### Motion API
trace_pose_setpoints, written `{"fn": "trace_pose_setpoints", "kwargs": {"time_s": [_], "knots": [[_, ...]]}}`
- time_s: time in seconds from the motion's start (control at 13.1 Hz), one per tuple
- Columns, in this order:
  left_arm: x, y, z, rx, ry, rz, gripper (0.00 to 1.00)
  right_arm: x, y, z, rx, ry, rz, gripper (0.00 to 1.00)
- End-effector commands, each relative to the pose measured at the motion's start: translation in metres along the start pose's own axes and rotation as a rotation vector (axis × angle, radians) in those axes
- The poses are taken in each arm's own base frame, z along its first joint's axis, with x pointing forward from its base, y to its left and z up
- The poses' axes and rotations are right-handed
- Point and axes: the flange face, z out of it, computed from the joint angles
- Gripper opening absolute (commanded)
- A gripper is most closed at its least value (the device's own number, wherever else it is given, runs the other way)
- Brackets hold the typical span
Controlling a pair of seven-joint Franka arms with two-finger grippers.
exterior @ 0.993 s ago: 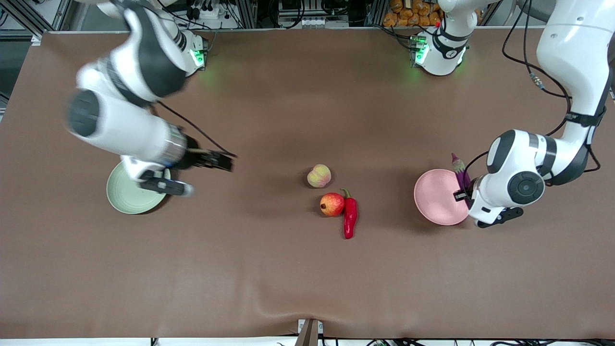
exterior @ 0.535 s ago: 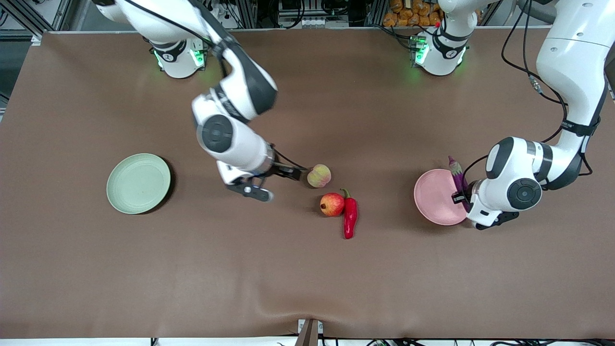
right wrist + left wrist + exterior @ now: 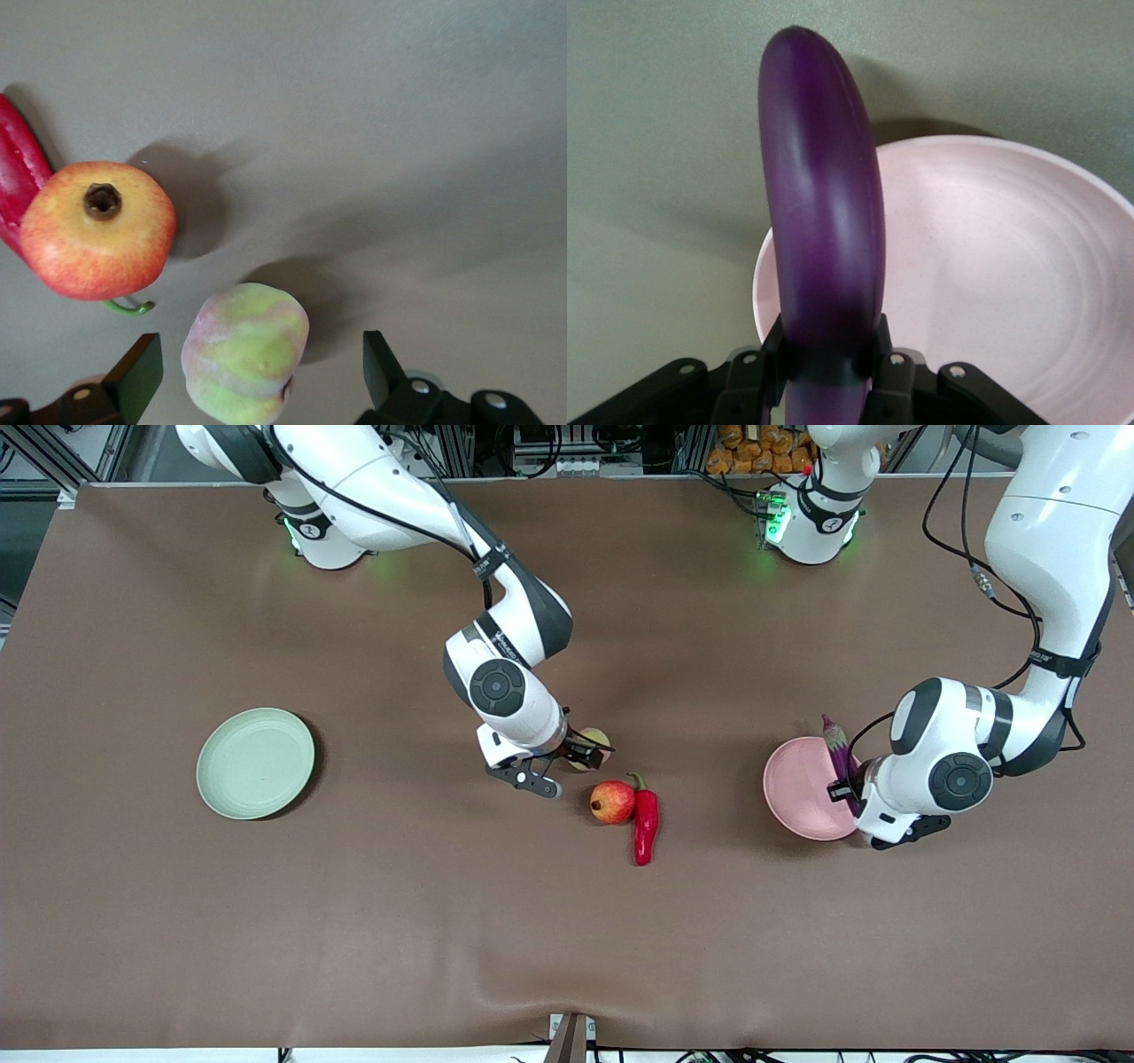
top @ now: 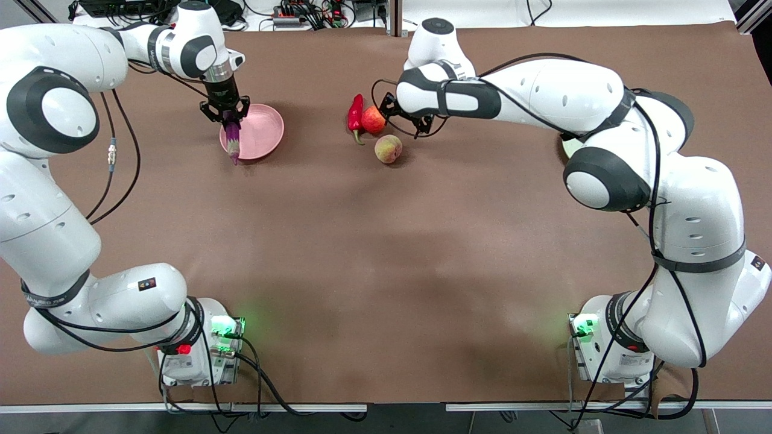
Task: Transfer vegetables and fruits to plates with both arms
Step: 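Lower the right gripper and grasp the yellow-green peach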
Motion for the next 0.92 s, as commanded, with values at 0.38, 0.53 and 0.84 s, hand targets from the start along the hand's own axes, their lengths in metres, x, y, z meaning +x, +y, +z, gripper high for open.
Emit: {"fn": "trace_pose_setpoints", "kwargs": {"time_s": [0.38, 0.53, 0.84], "knots": [[0.004, 0.002, 0.001, -0.008, 0.013, -0.009, 0.0, -0.026, -0.015, 0.036, -0.009, 0.012, 0.043, 1.0], [0.004, 0.002, 0.0, -0.007, 0.013, -0.009, 0.0, -0.028, -0.016, 0.04, -0.008, 0.015, 0.037, 0.97], [0.002, 0.003, 0.0, -0.006, 0.012, -0.007, 0.0, -0.013, -0.018, 0.022, -0.003, 0.025, 0.014, 0.0]]}}
